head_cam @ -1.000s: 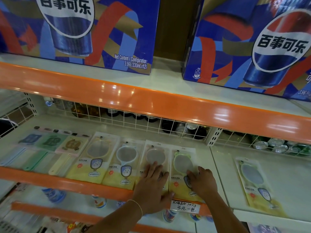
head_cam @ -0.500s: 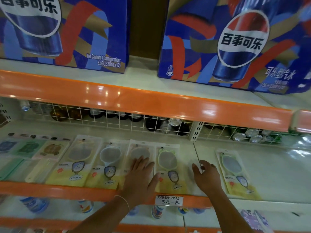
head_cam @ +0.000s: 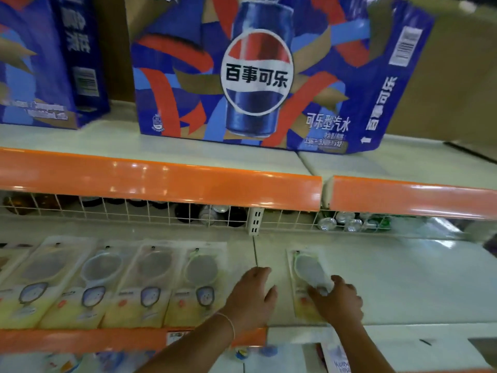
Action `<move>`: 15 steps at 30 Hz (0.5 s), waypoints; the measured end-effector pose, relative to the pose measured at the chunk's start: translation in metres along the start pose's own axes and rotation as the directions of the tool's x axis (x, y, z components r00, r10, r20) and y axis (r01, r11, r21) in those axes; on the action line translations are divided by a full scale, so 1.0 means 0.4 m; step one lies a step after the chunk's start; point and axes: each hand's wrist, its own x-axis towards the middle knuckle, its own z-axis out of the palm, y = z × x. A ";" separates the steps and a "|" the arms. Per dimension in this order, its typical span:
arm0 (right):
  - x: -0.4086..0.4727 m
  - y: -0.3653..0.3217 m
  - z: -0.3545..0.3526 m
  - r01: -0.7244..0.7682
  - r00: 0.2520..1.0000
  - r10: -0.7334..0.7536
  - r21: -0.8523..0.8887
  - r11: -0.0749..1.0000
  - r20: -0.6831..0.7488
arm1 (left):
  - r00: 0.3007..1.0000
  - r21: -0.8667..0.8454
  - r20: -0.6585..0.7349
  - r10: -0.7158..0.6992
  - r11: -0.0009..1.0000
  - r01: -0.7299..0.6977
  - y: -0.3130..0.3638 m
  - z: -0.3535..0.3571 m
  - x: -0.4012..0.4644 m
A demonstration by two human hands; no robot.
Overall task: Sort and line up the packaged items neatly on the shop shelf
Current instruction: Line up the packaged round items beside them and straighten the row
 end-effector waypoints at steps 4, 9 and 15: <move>0.037 0.027 0.006 0.056 0.992 -0.042 -0.121 0.991 0.119 | 0.996 0.006 0.043 -0.078 0.997 0.078 0.048 0.068 0.015; 0.062 0.012 -0.011 0.141 0.962 -0.164 0.115 0.983 0.217 | 0.993 -0.029 0.004 -0.118 0.993 0.118 0.077 0.104 0.023; 0.079 0.021 -0.040 -0.310 0.858 -0.150 0.727 0.613 0.492 | 0.971 -0.222 -0.045 -0.233 0.950 0.218 0.102 0.101 0.050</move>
